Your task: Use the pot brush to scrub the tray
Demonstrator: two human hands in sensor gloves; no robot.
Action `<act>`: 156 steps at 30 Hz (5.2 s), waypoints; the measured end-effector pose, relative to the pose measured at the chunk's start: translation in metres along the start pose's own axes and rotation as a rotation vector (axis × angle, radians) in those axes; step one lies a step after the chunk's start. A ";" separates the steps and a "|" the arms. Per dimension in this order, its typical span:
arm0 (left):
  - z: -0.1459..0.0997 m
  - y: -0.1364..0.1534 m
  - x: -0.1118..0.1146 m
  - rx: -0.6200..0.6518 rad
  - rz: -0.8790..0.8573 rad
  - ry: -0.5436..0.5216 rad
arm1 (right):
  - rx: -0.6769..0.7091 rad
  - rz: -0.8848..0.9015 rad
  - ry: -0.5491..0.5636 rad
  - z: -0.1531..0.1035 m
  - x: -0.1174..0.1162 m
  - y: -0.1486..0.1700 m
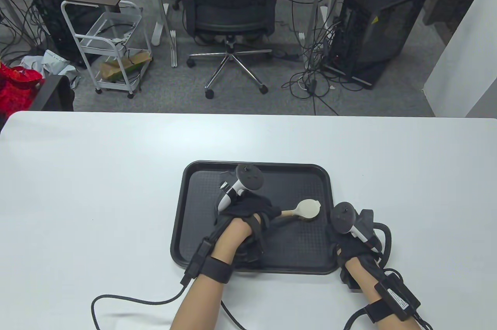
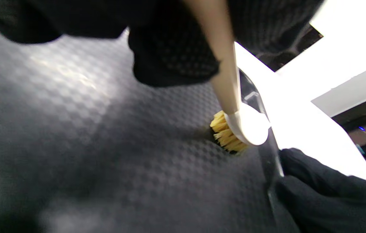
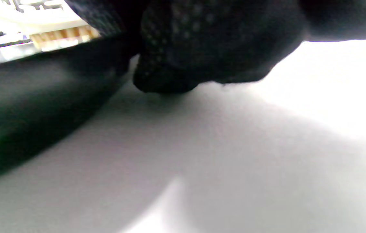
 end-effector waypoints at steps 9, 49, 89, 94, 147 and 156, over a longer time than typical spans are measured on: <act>-0.008 0.049 -0.015 -0.111 -0.002 0.092 | 0.000 0.003 -0.001 0.000 0.000 0.000; -0.088 0.269 -0.052 -0.424 -0.464 -0.066 | 0.000 0.006 -0.001 0.000 0.000 0.001; 0.000 -0.016 0.010 0.115 -0.122 -0.021 | 0.001 0.001 0.002 0.000 0.001 0.000; 0.007 -0.021 0.021 0.116 -0.098 0.002 | 0.002 0.000 0.003 0.000 0.001 0.000; -0.058 0.184 -0.044 -0.298 -0.065 0.107 | 0.000 -0.002 0.002 -0.001 0.001 0.000; -0.079 0.214 -0.061 -0.379 -0.087 0.034 | 0.001 0.001 0.001 -0.001 0.001 0.000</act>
Point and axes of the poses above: the tracker on the back of each hand, its own y axis roughly to the little-finger side, its own z axis roughly from the wrist to the fingertips, x = y × z, the point moved 3 cm from there along z, roughly from the wrist to the fingertips, and after that the axes turned 13 degrees about z, right-handed, at the moved point
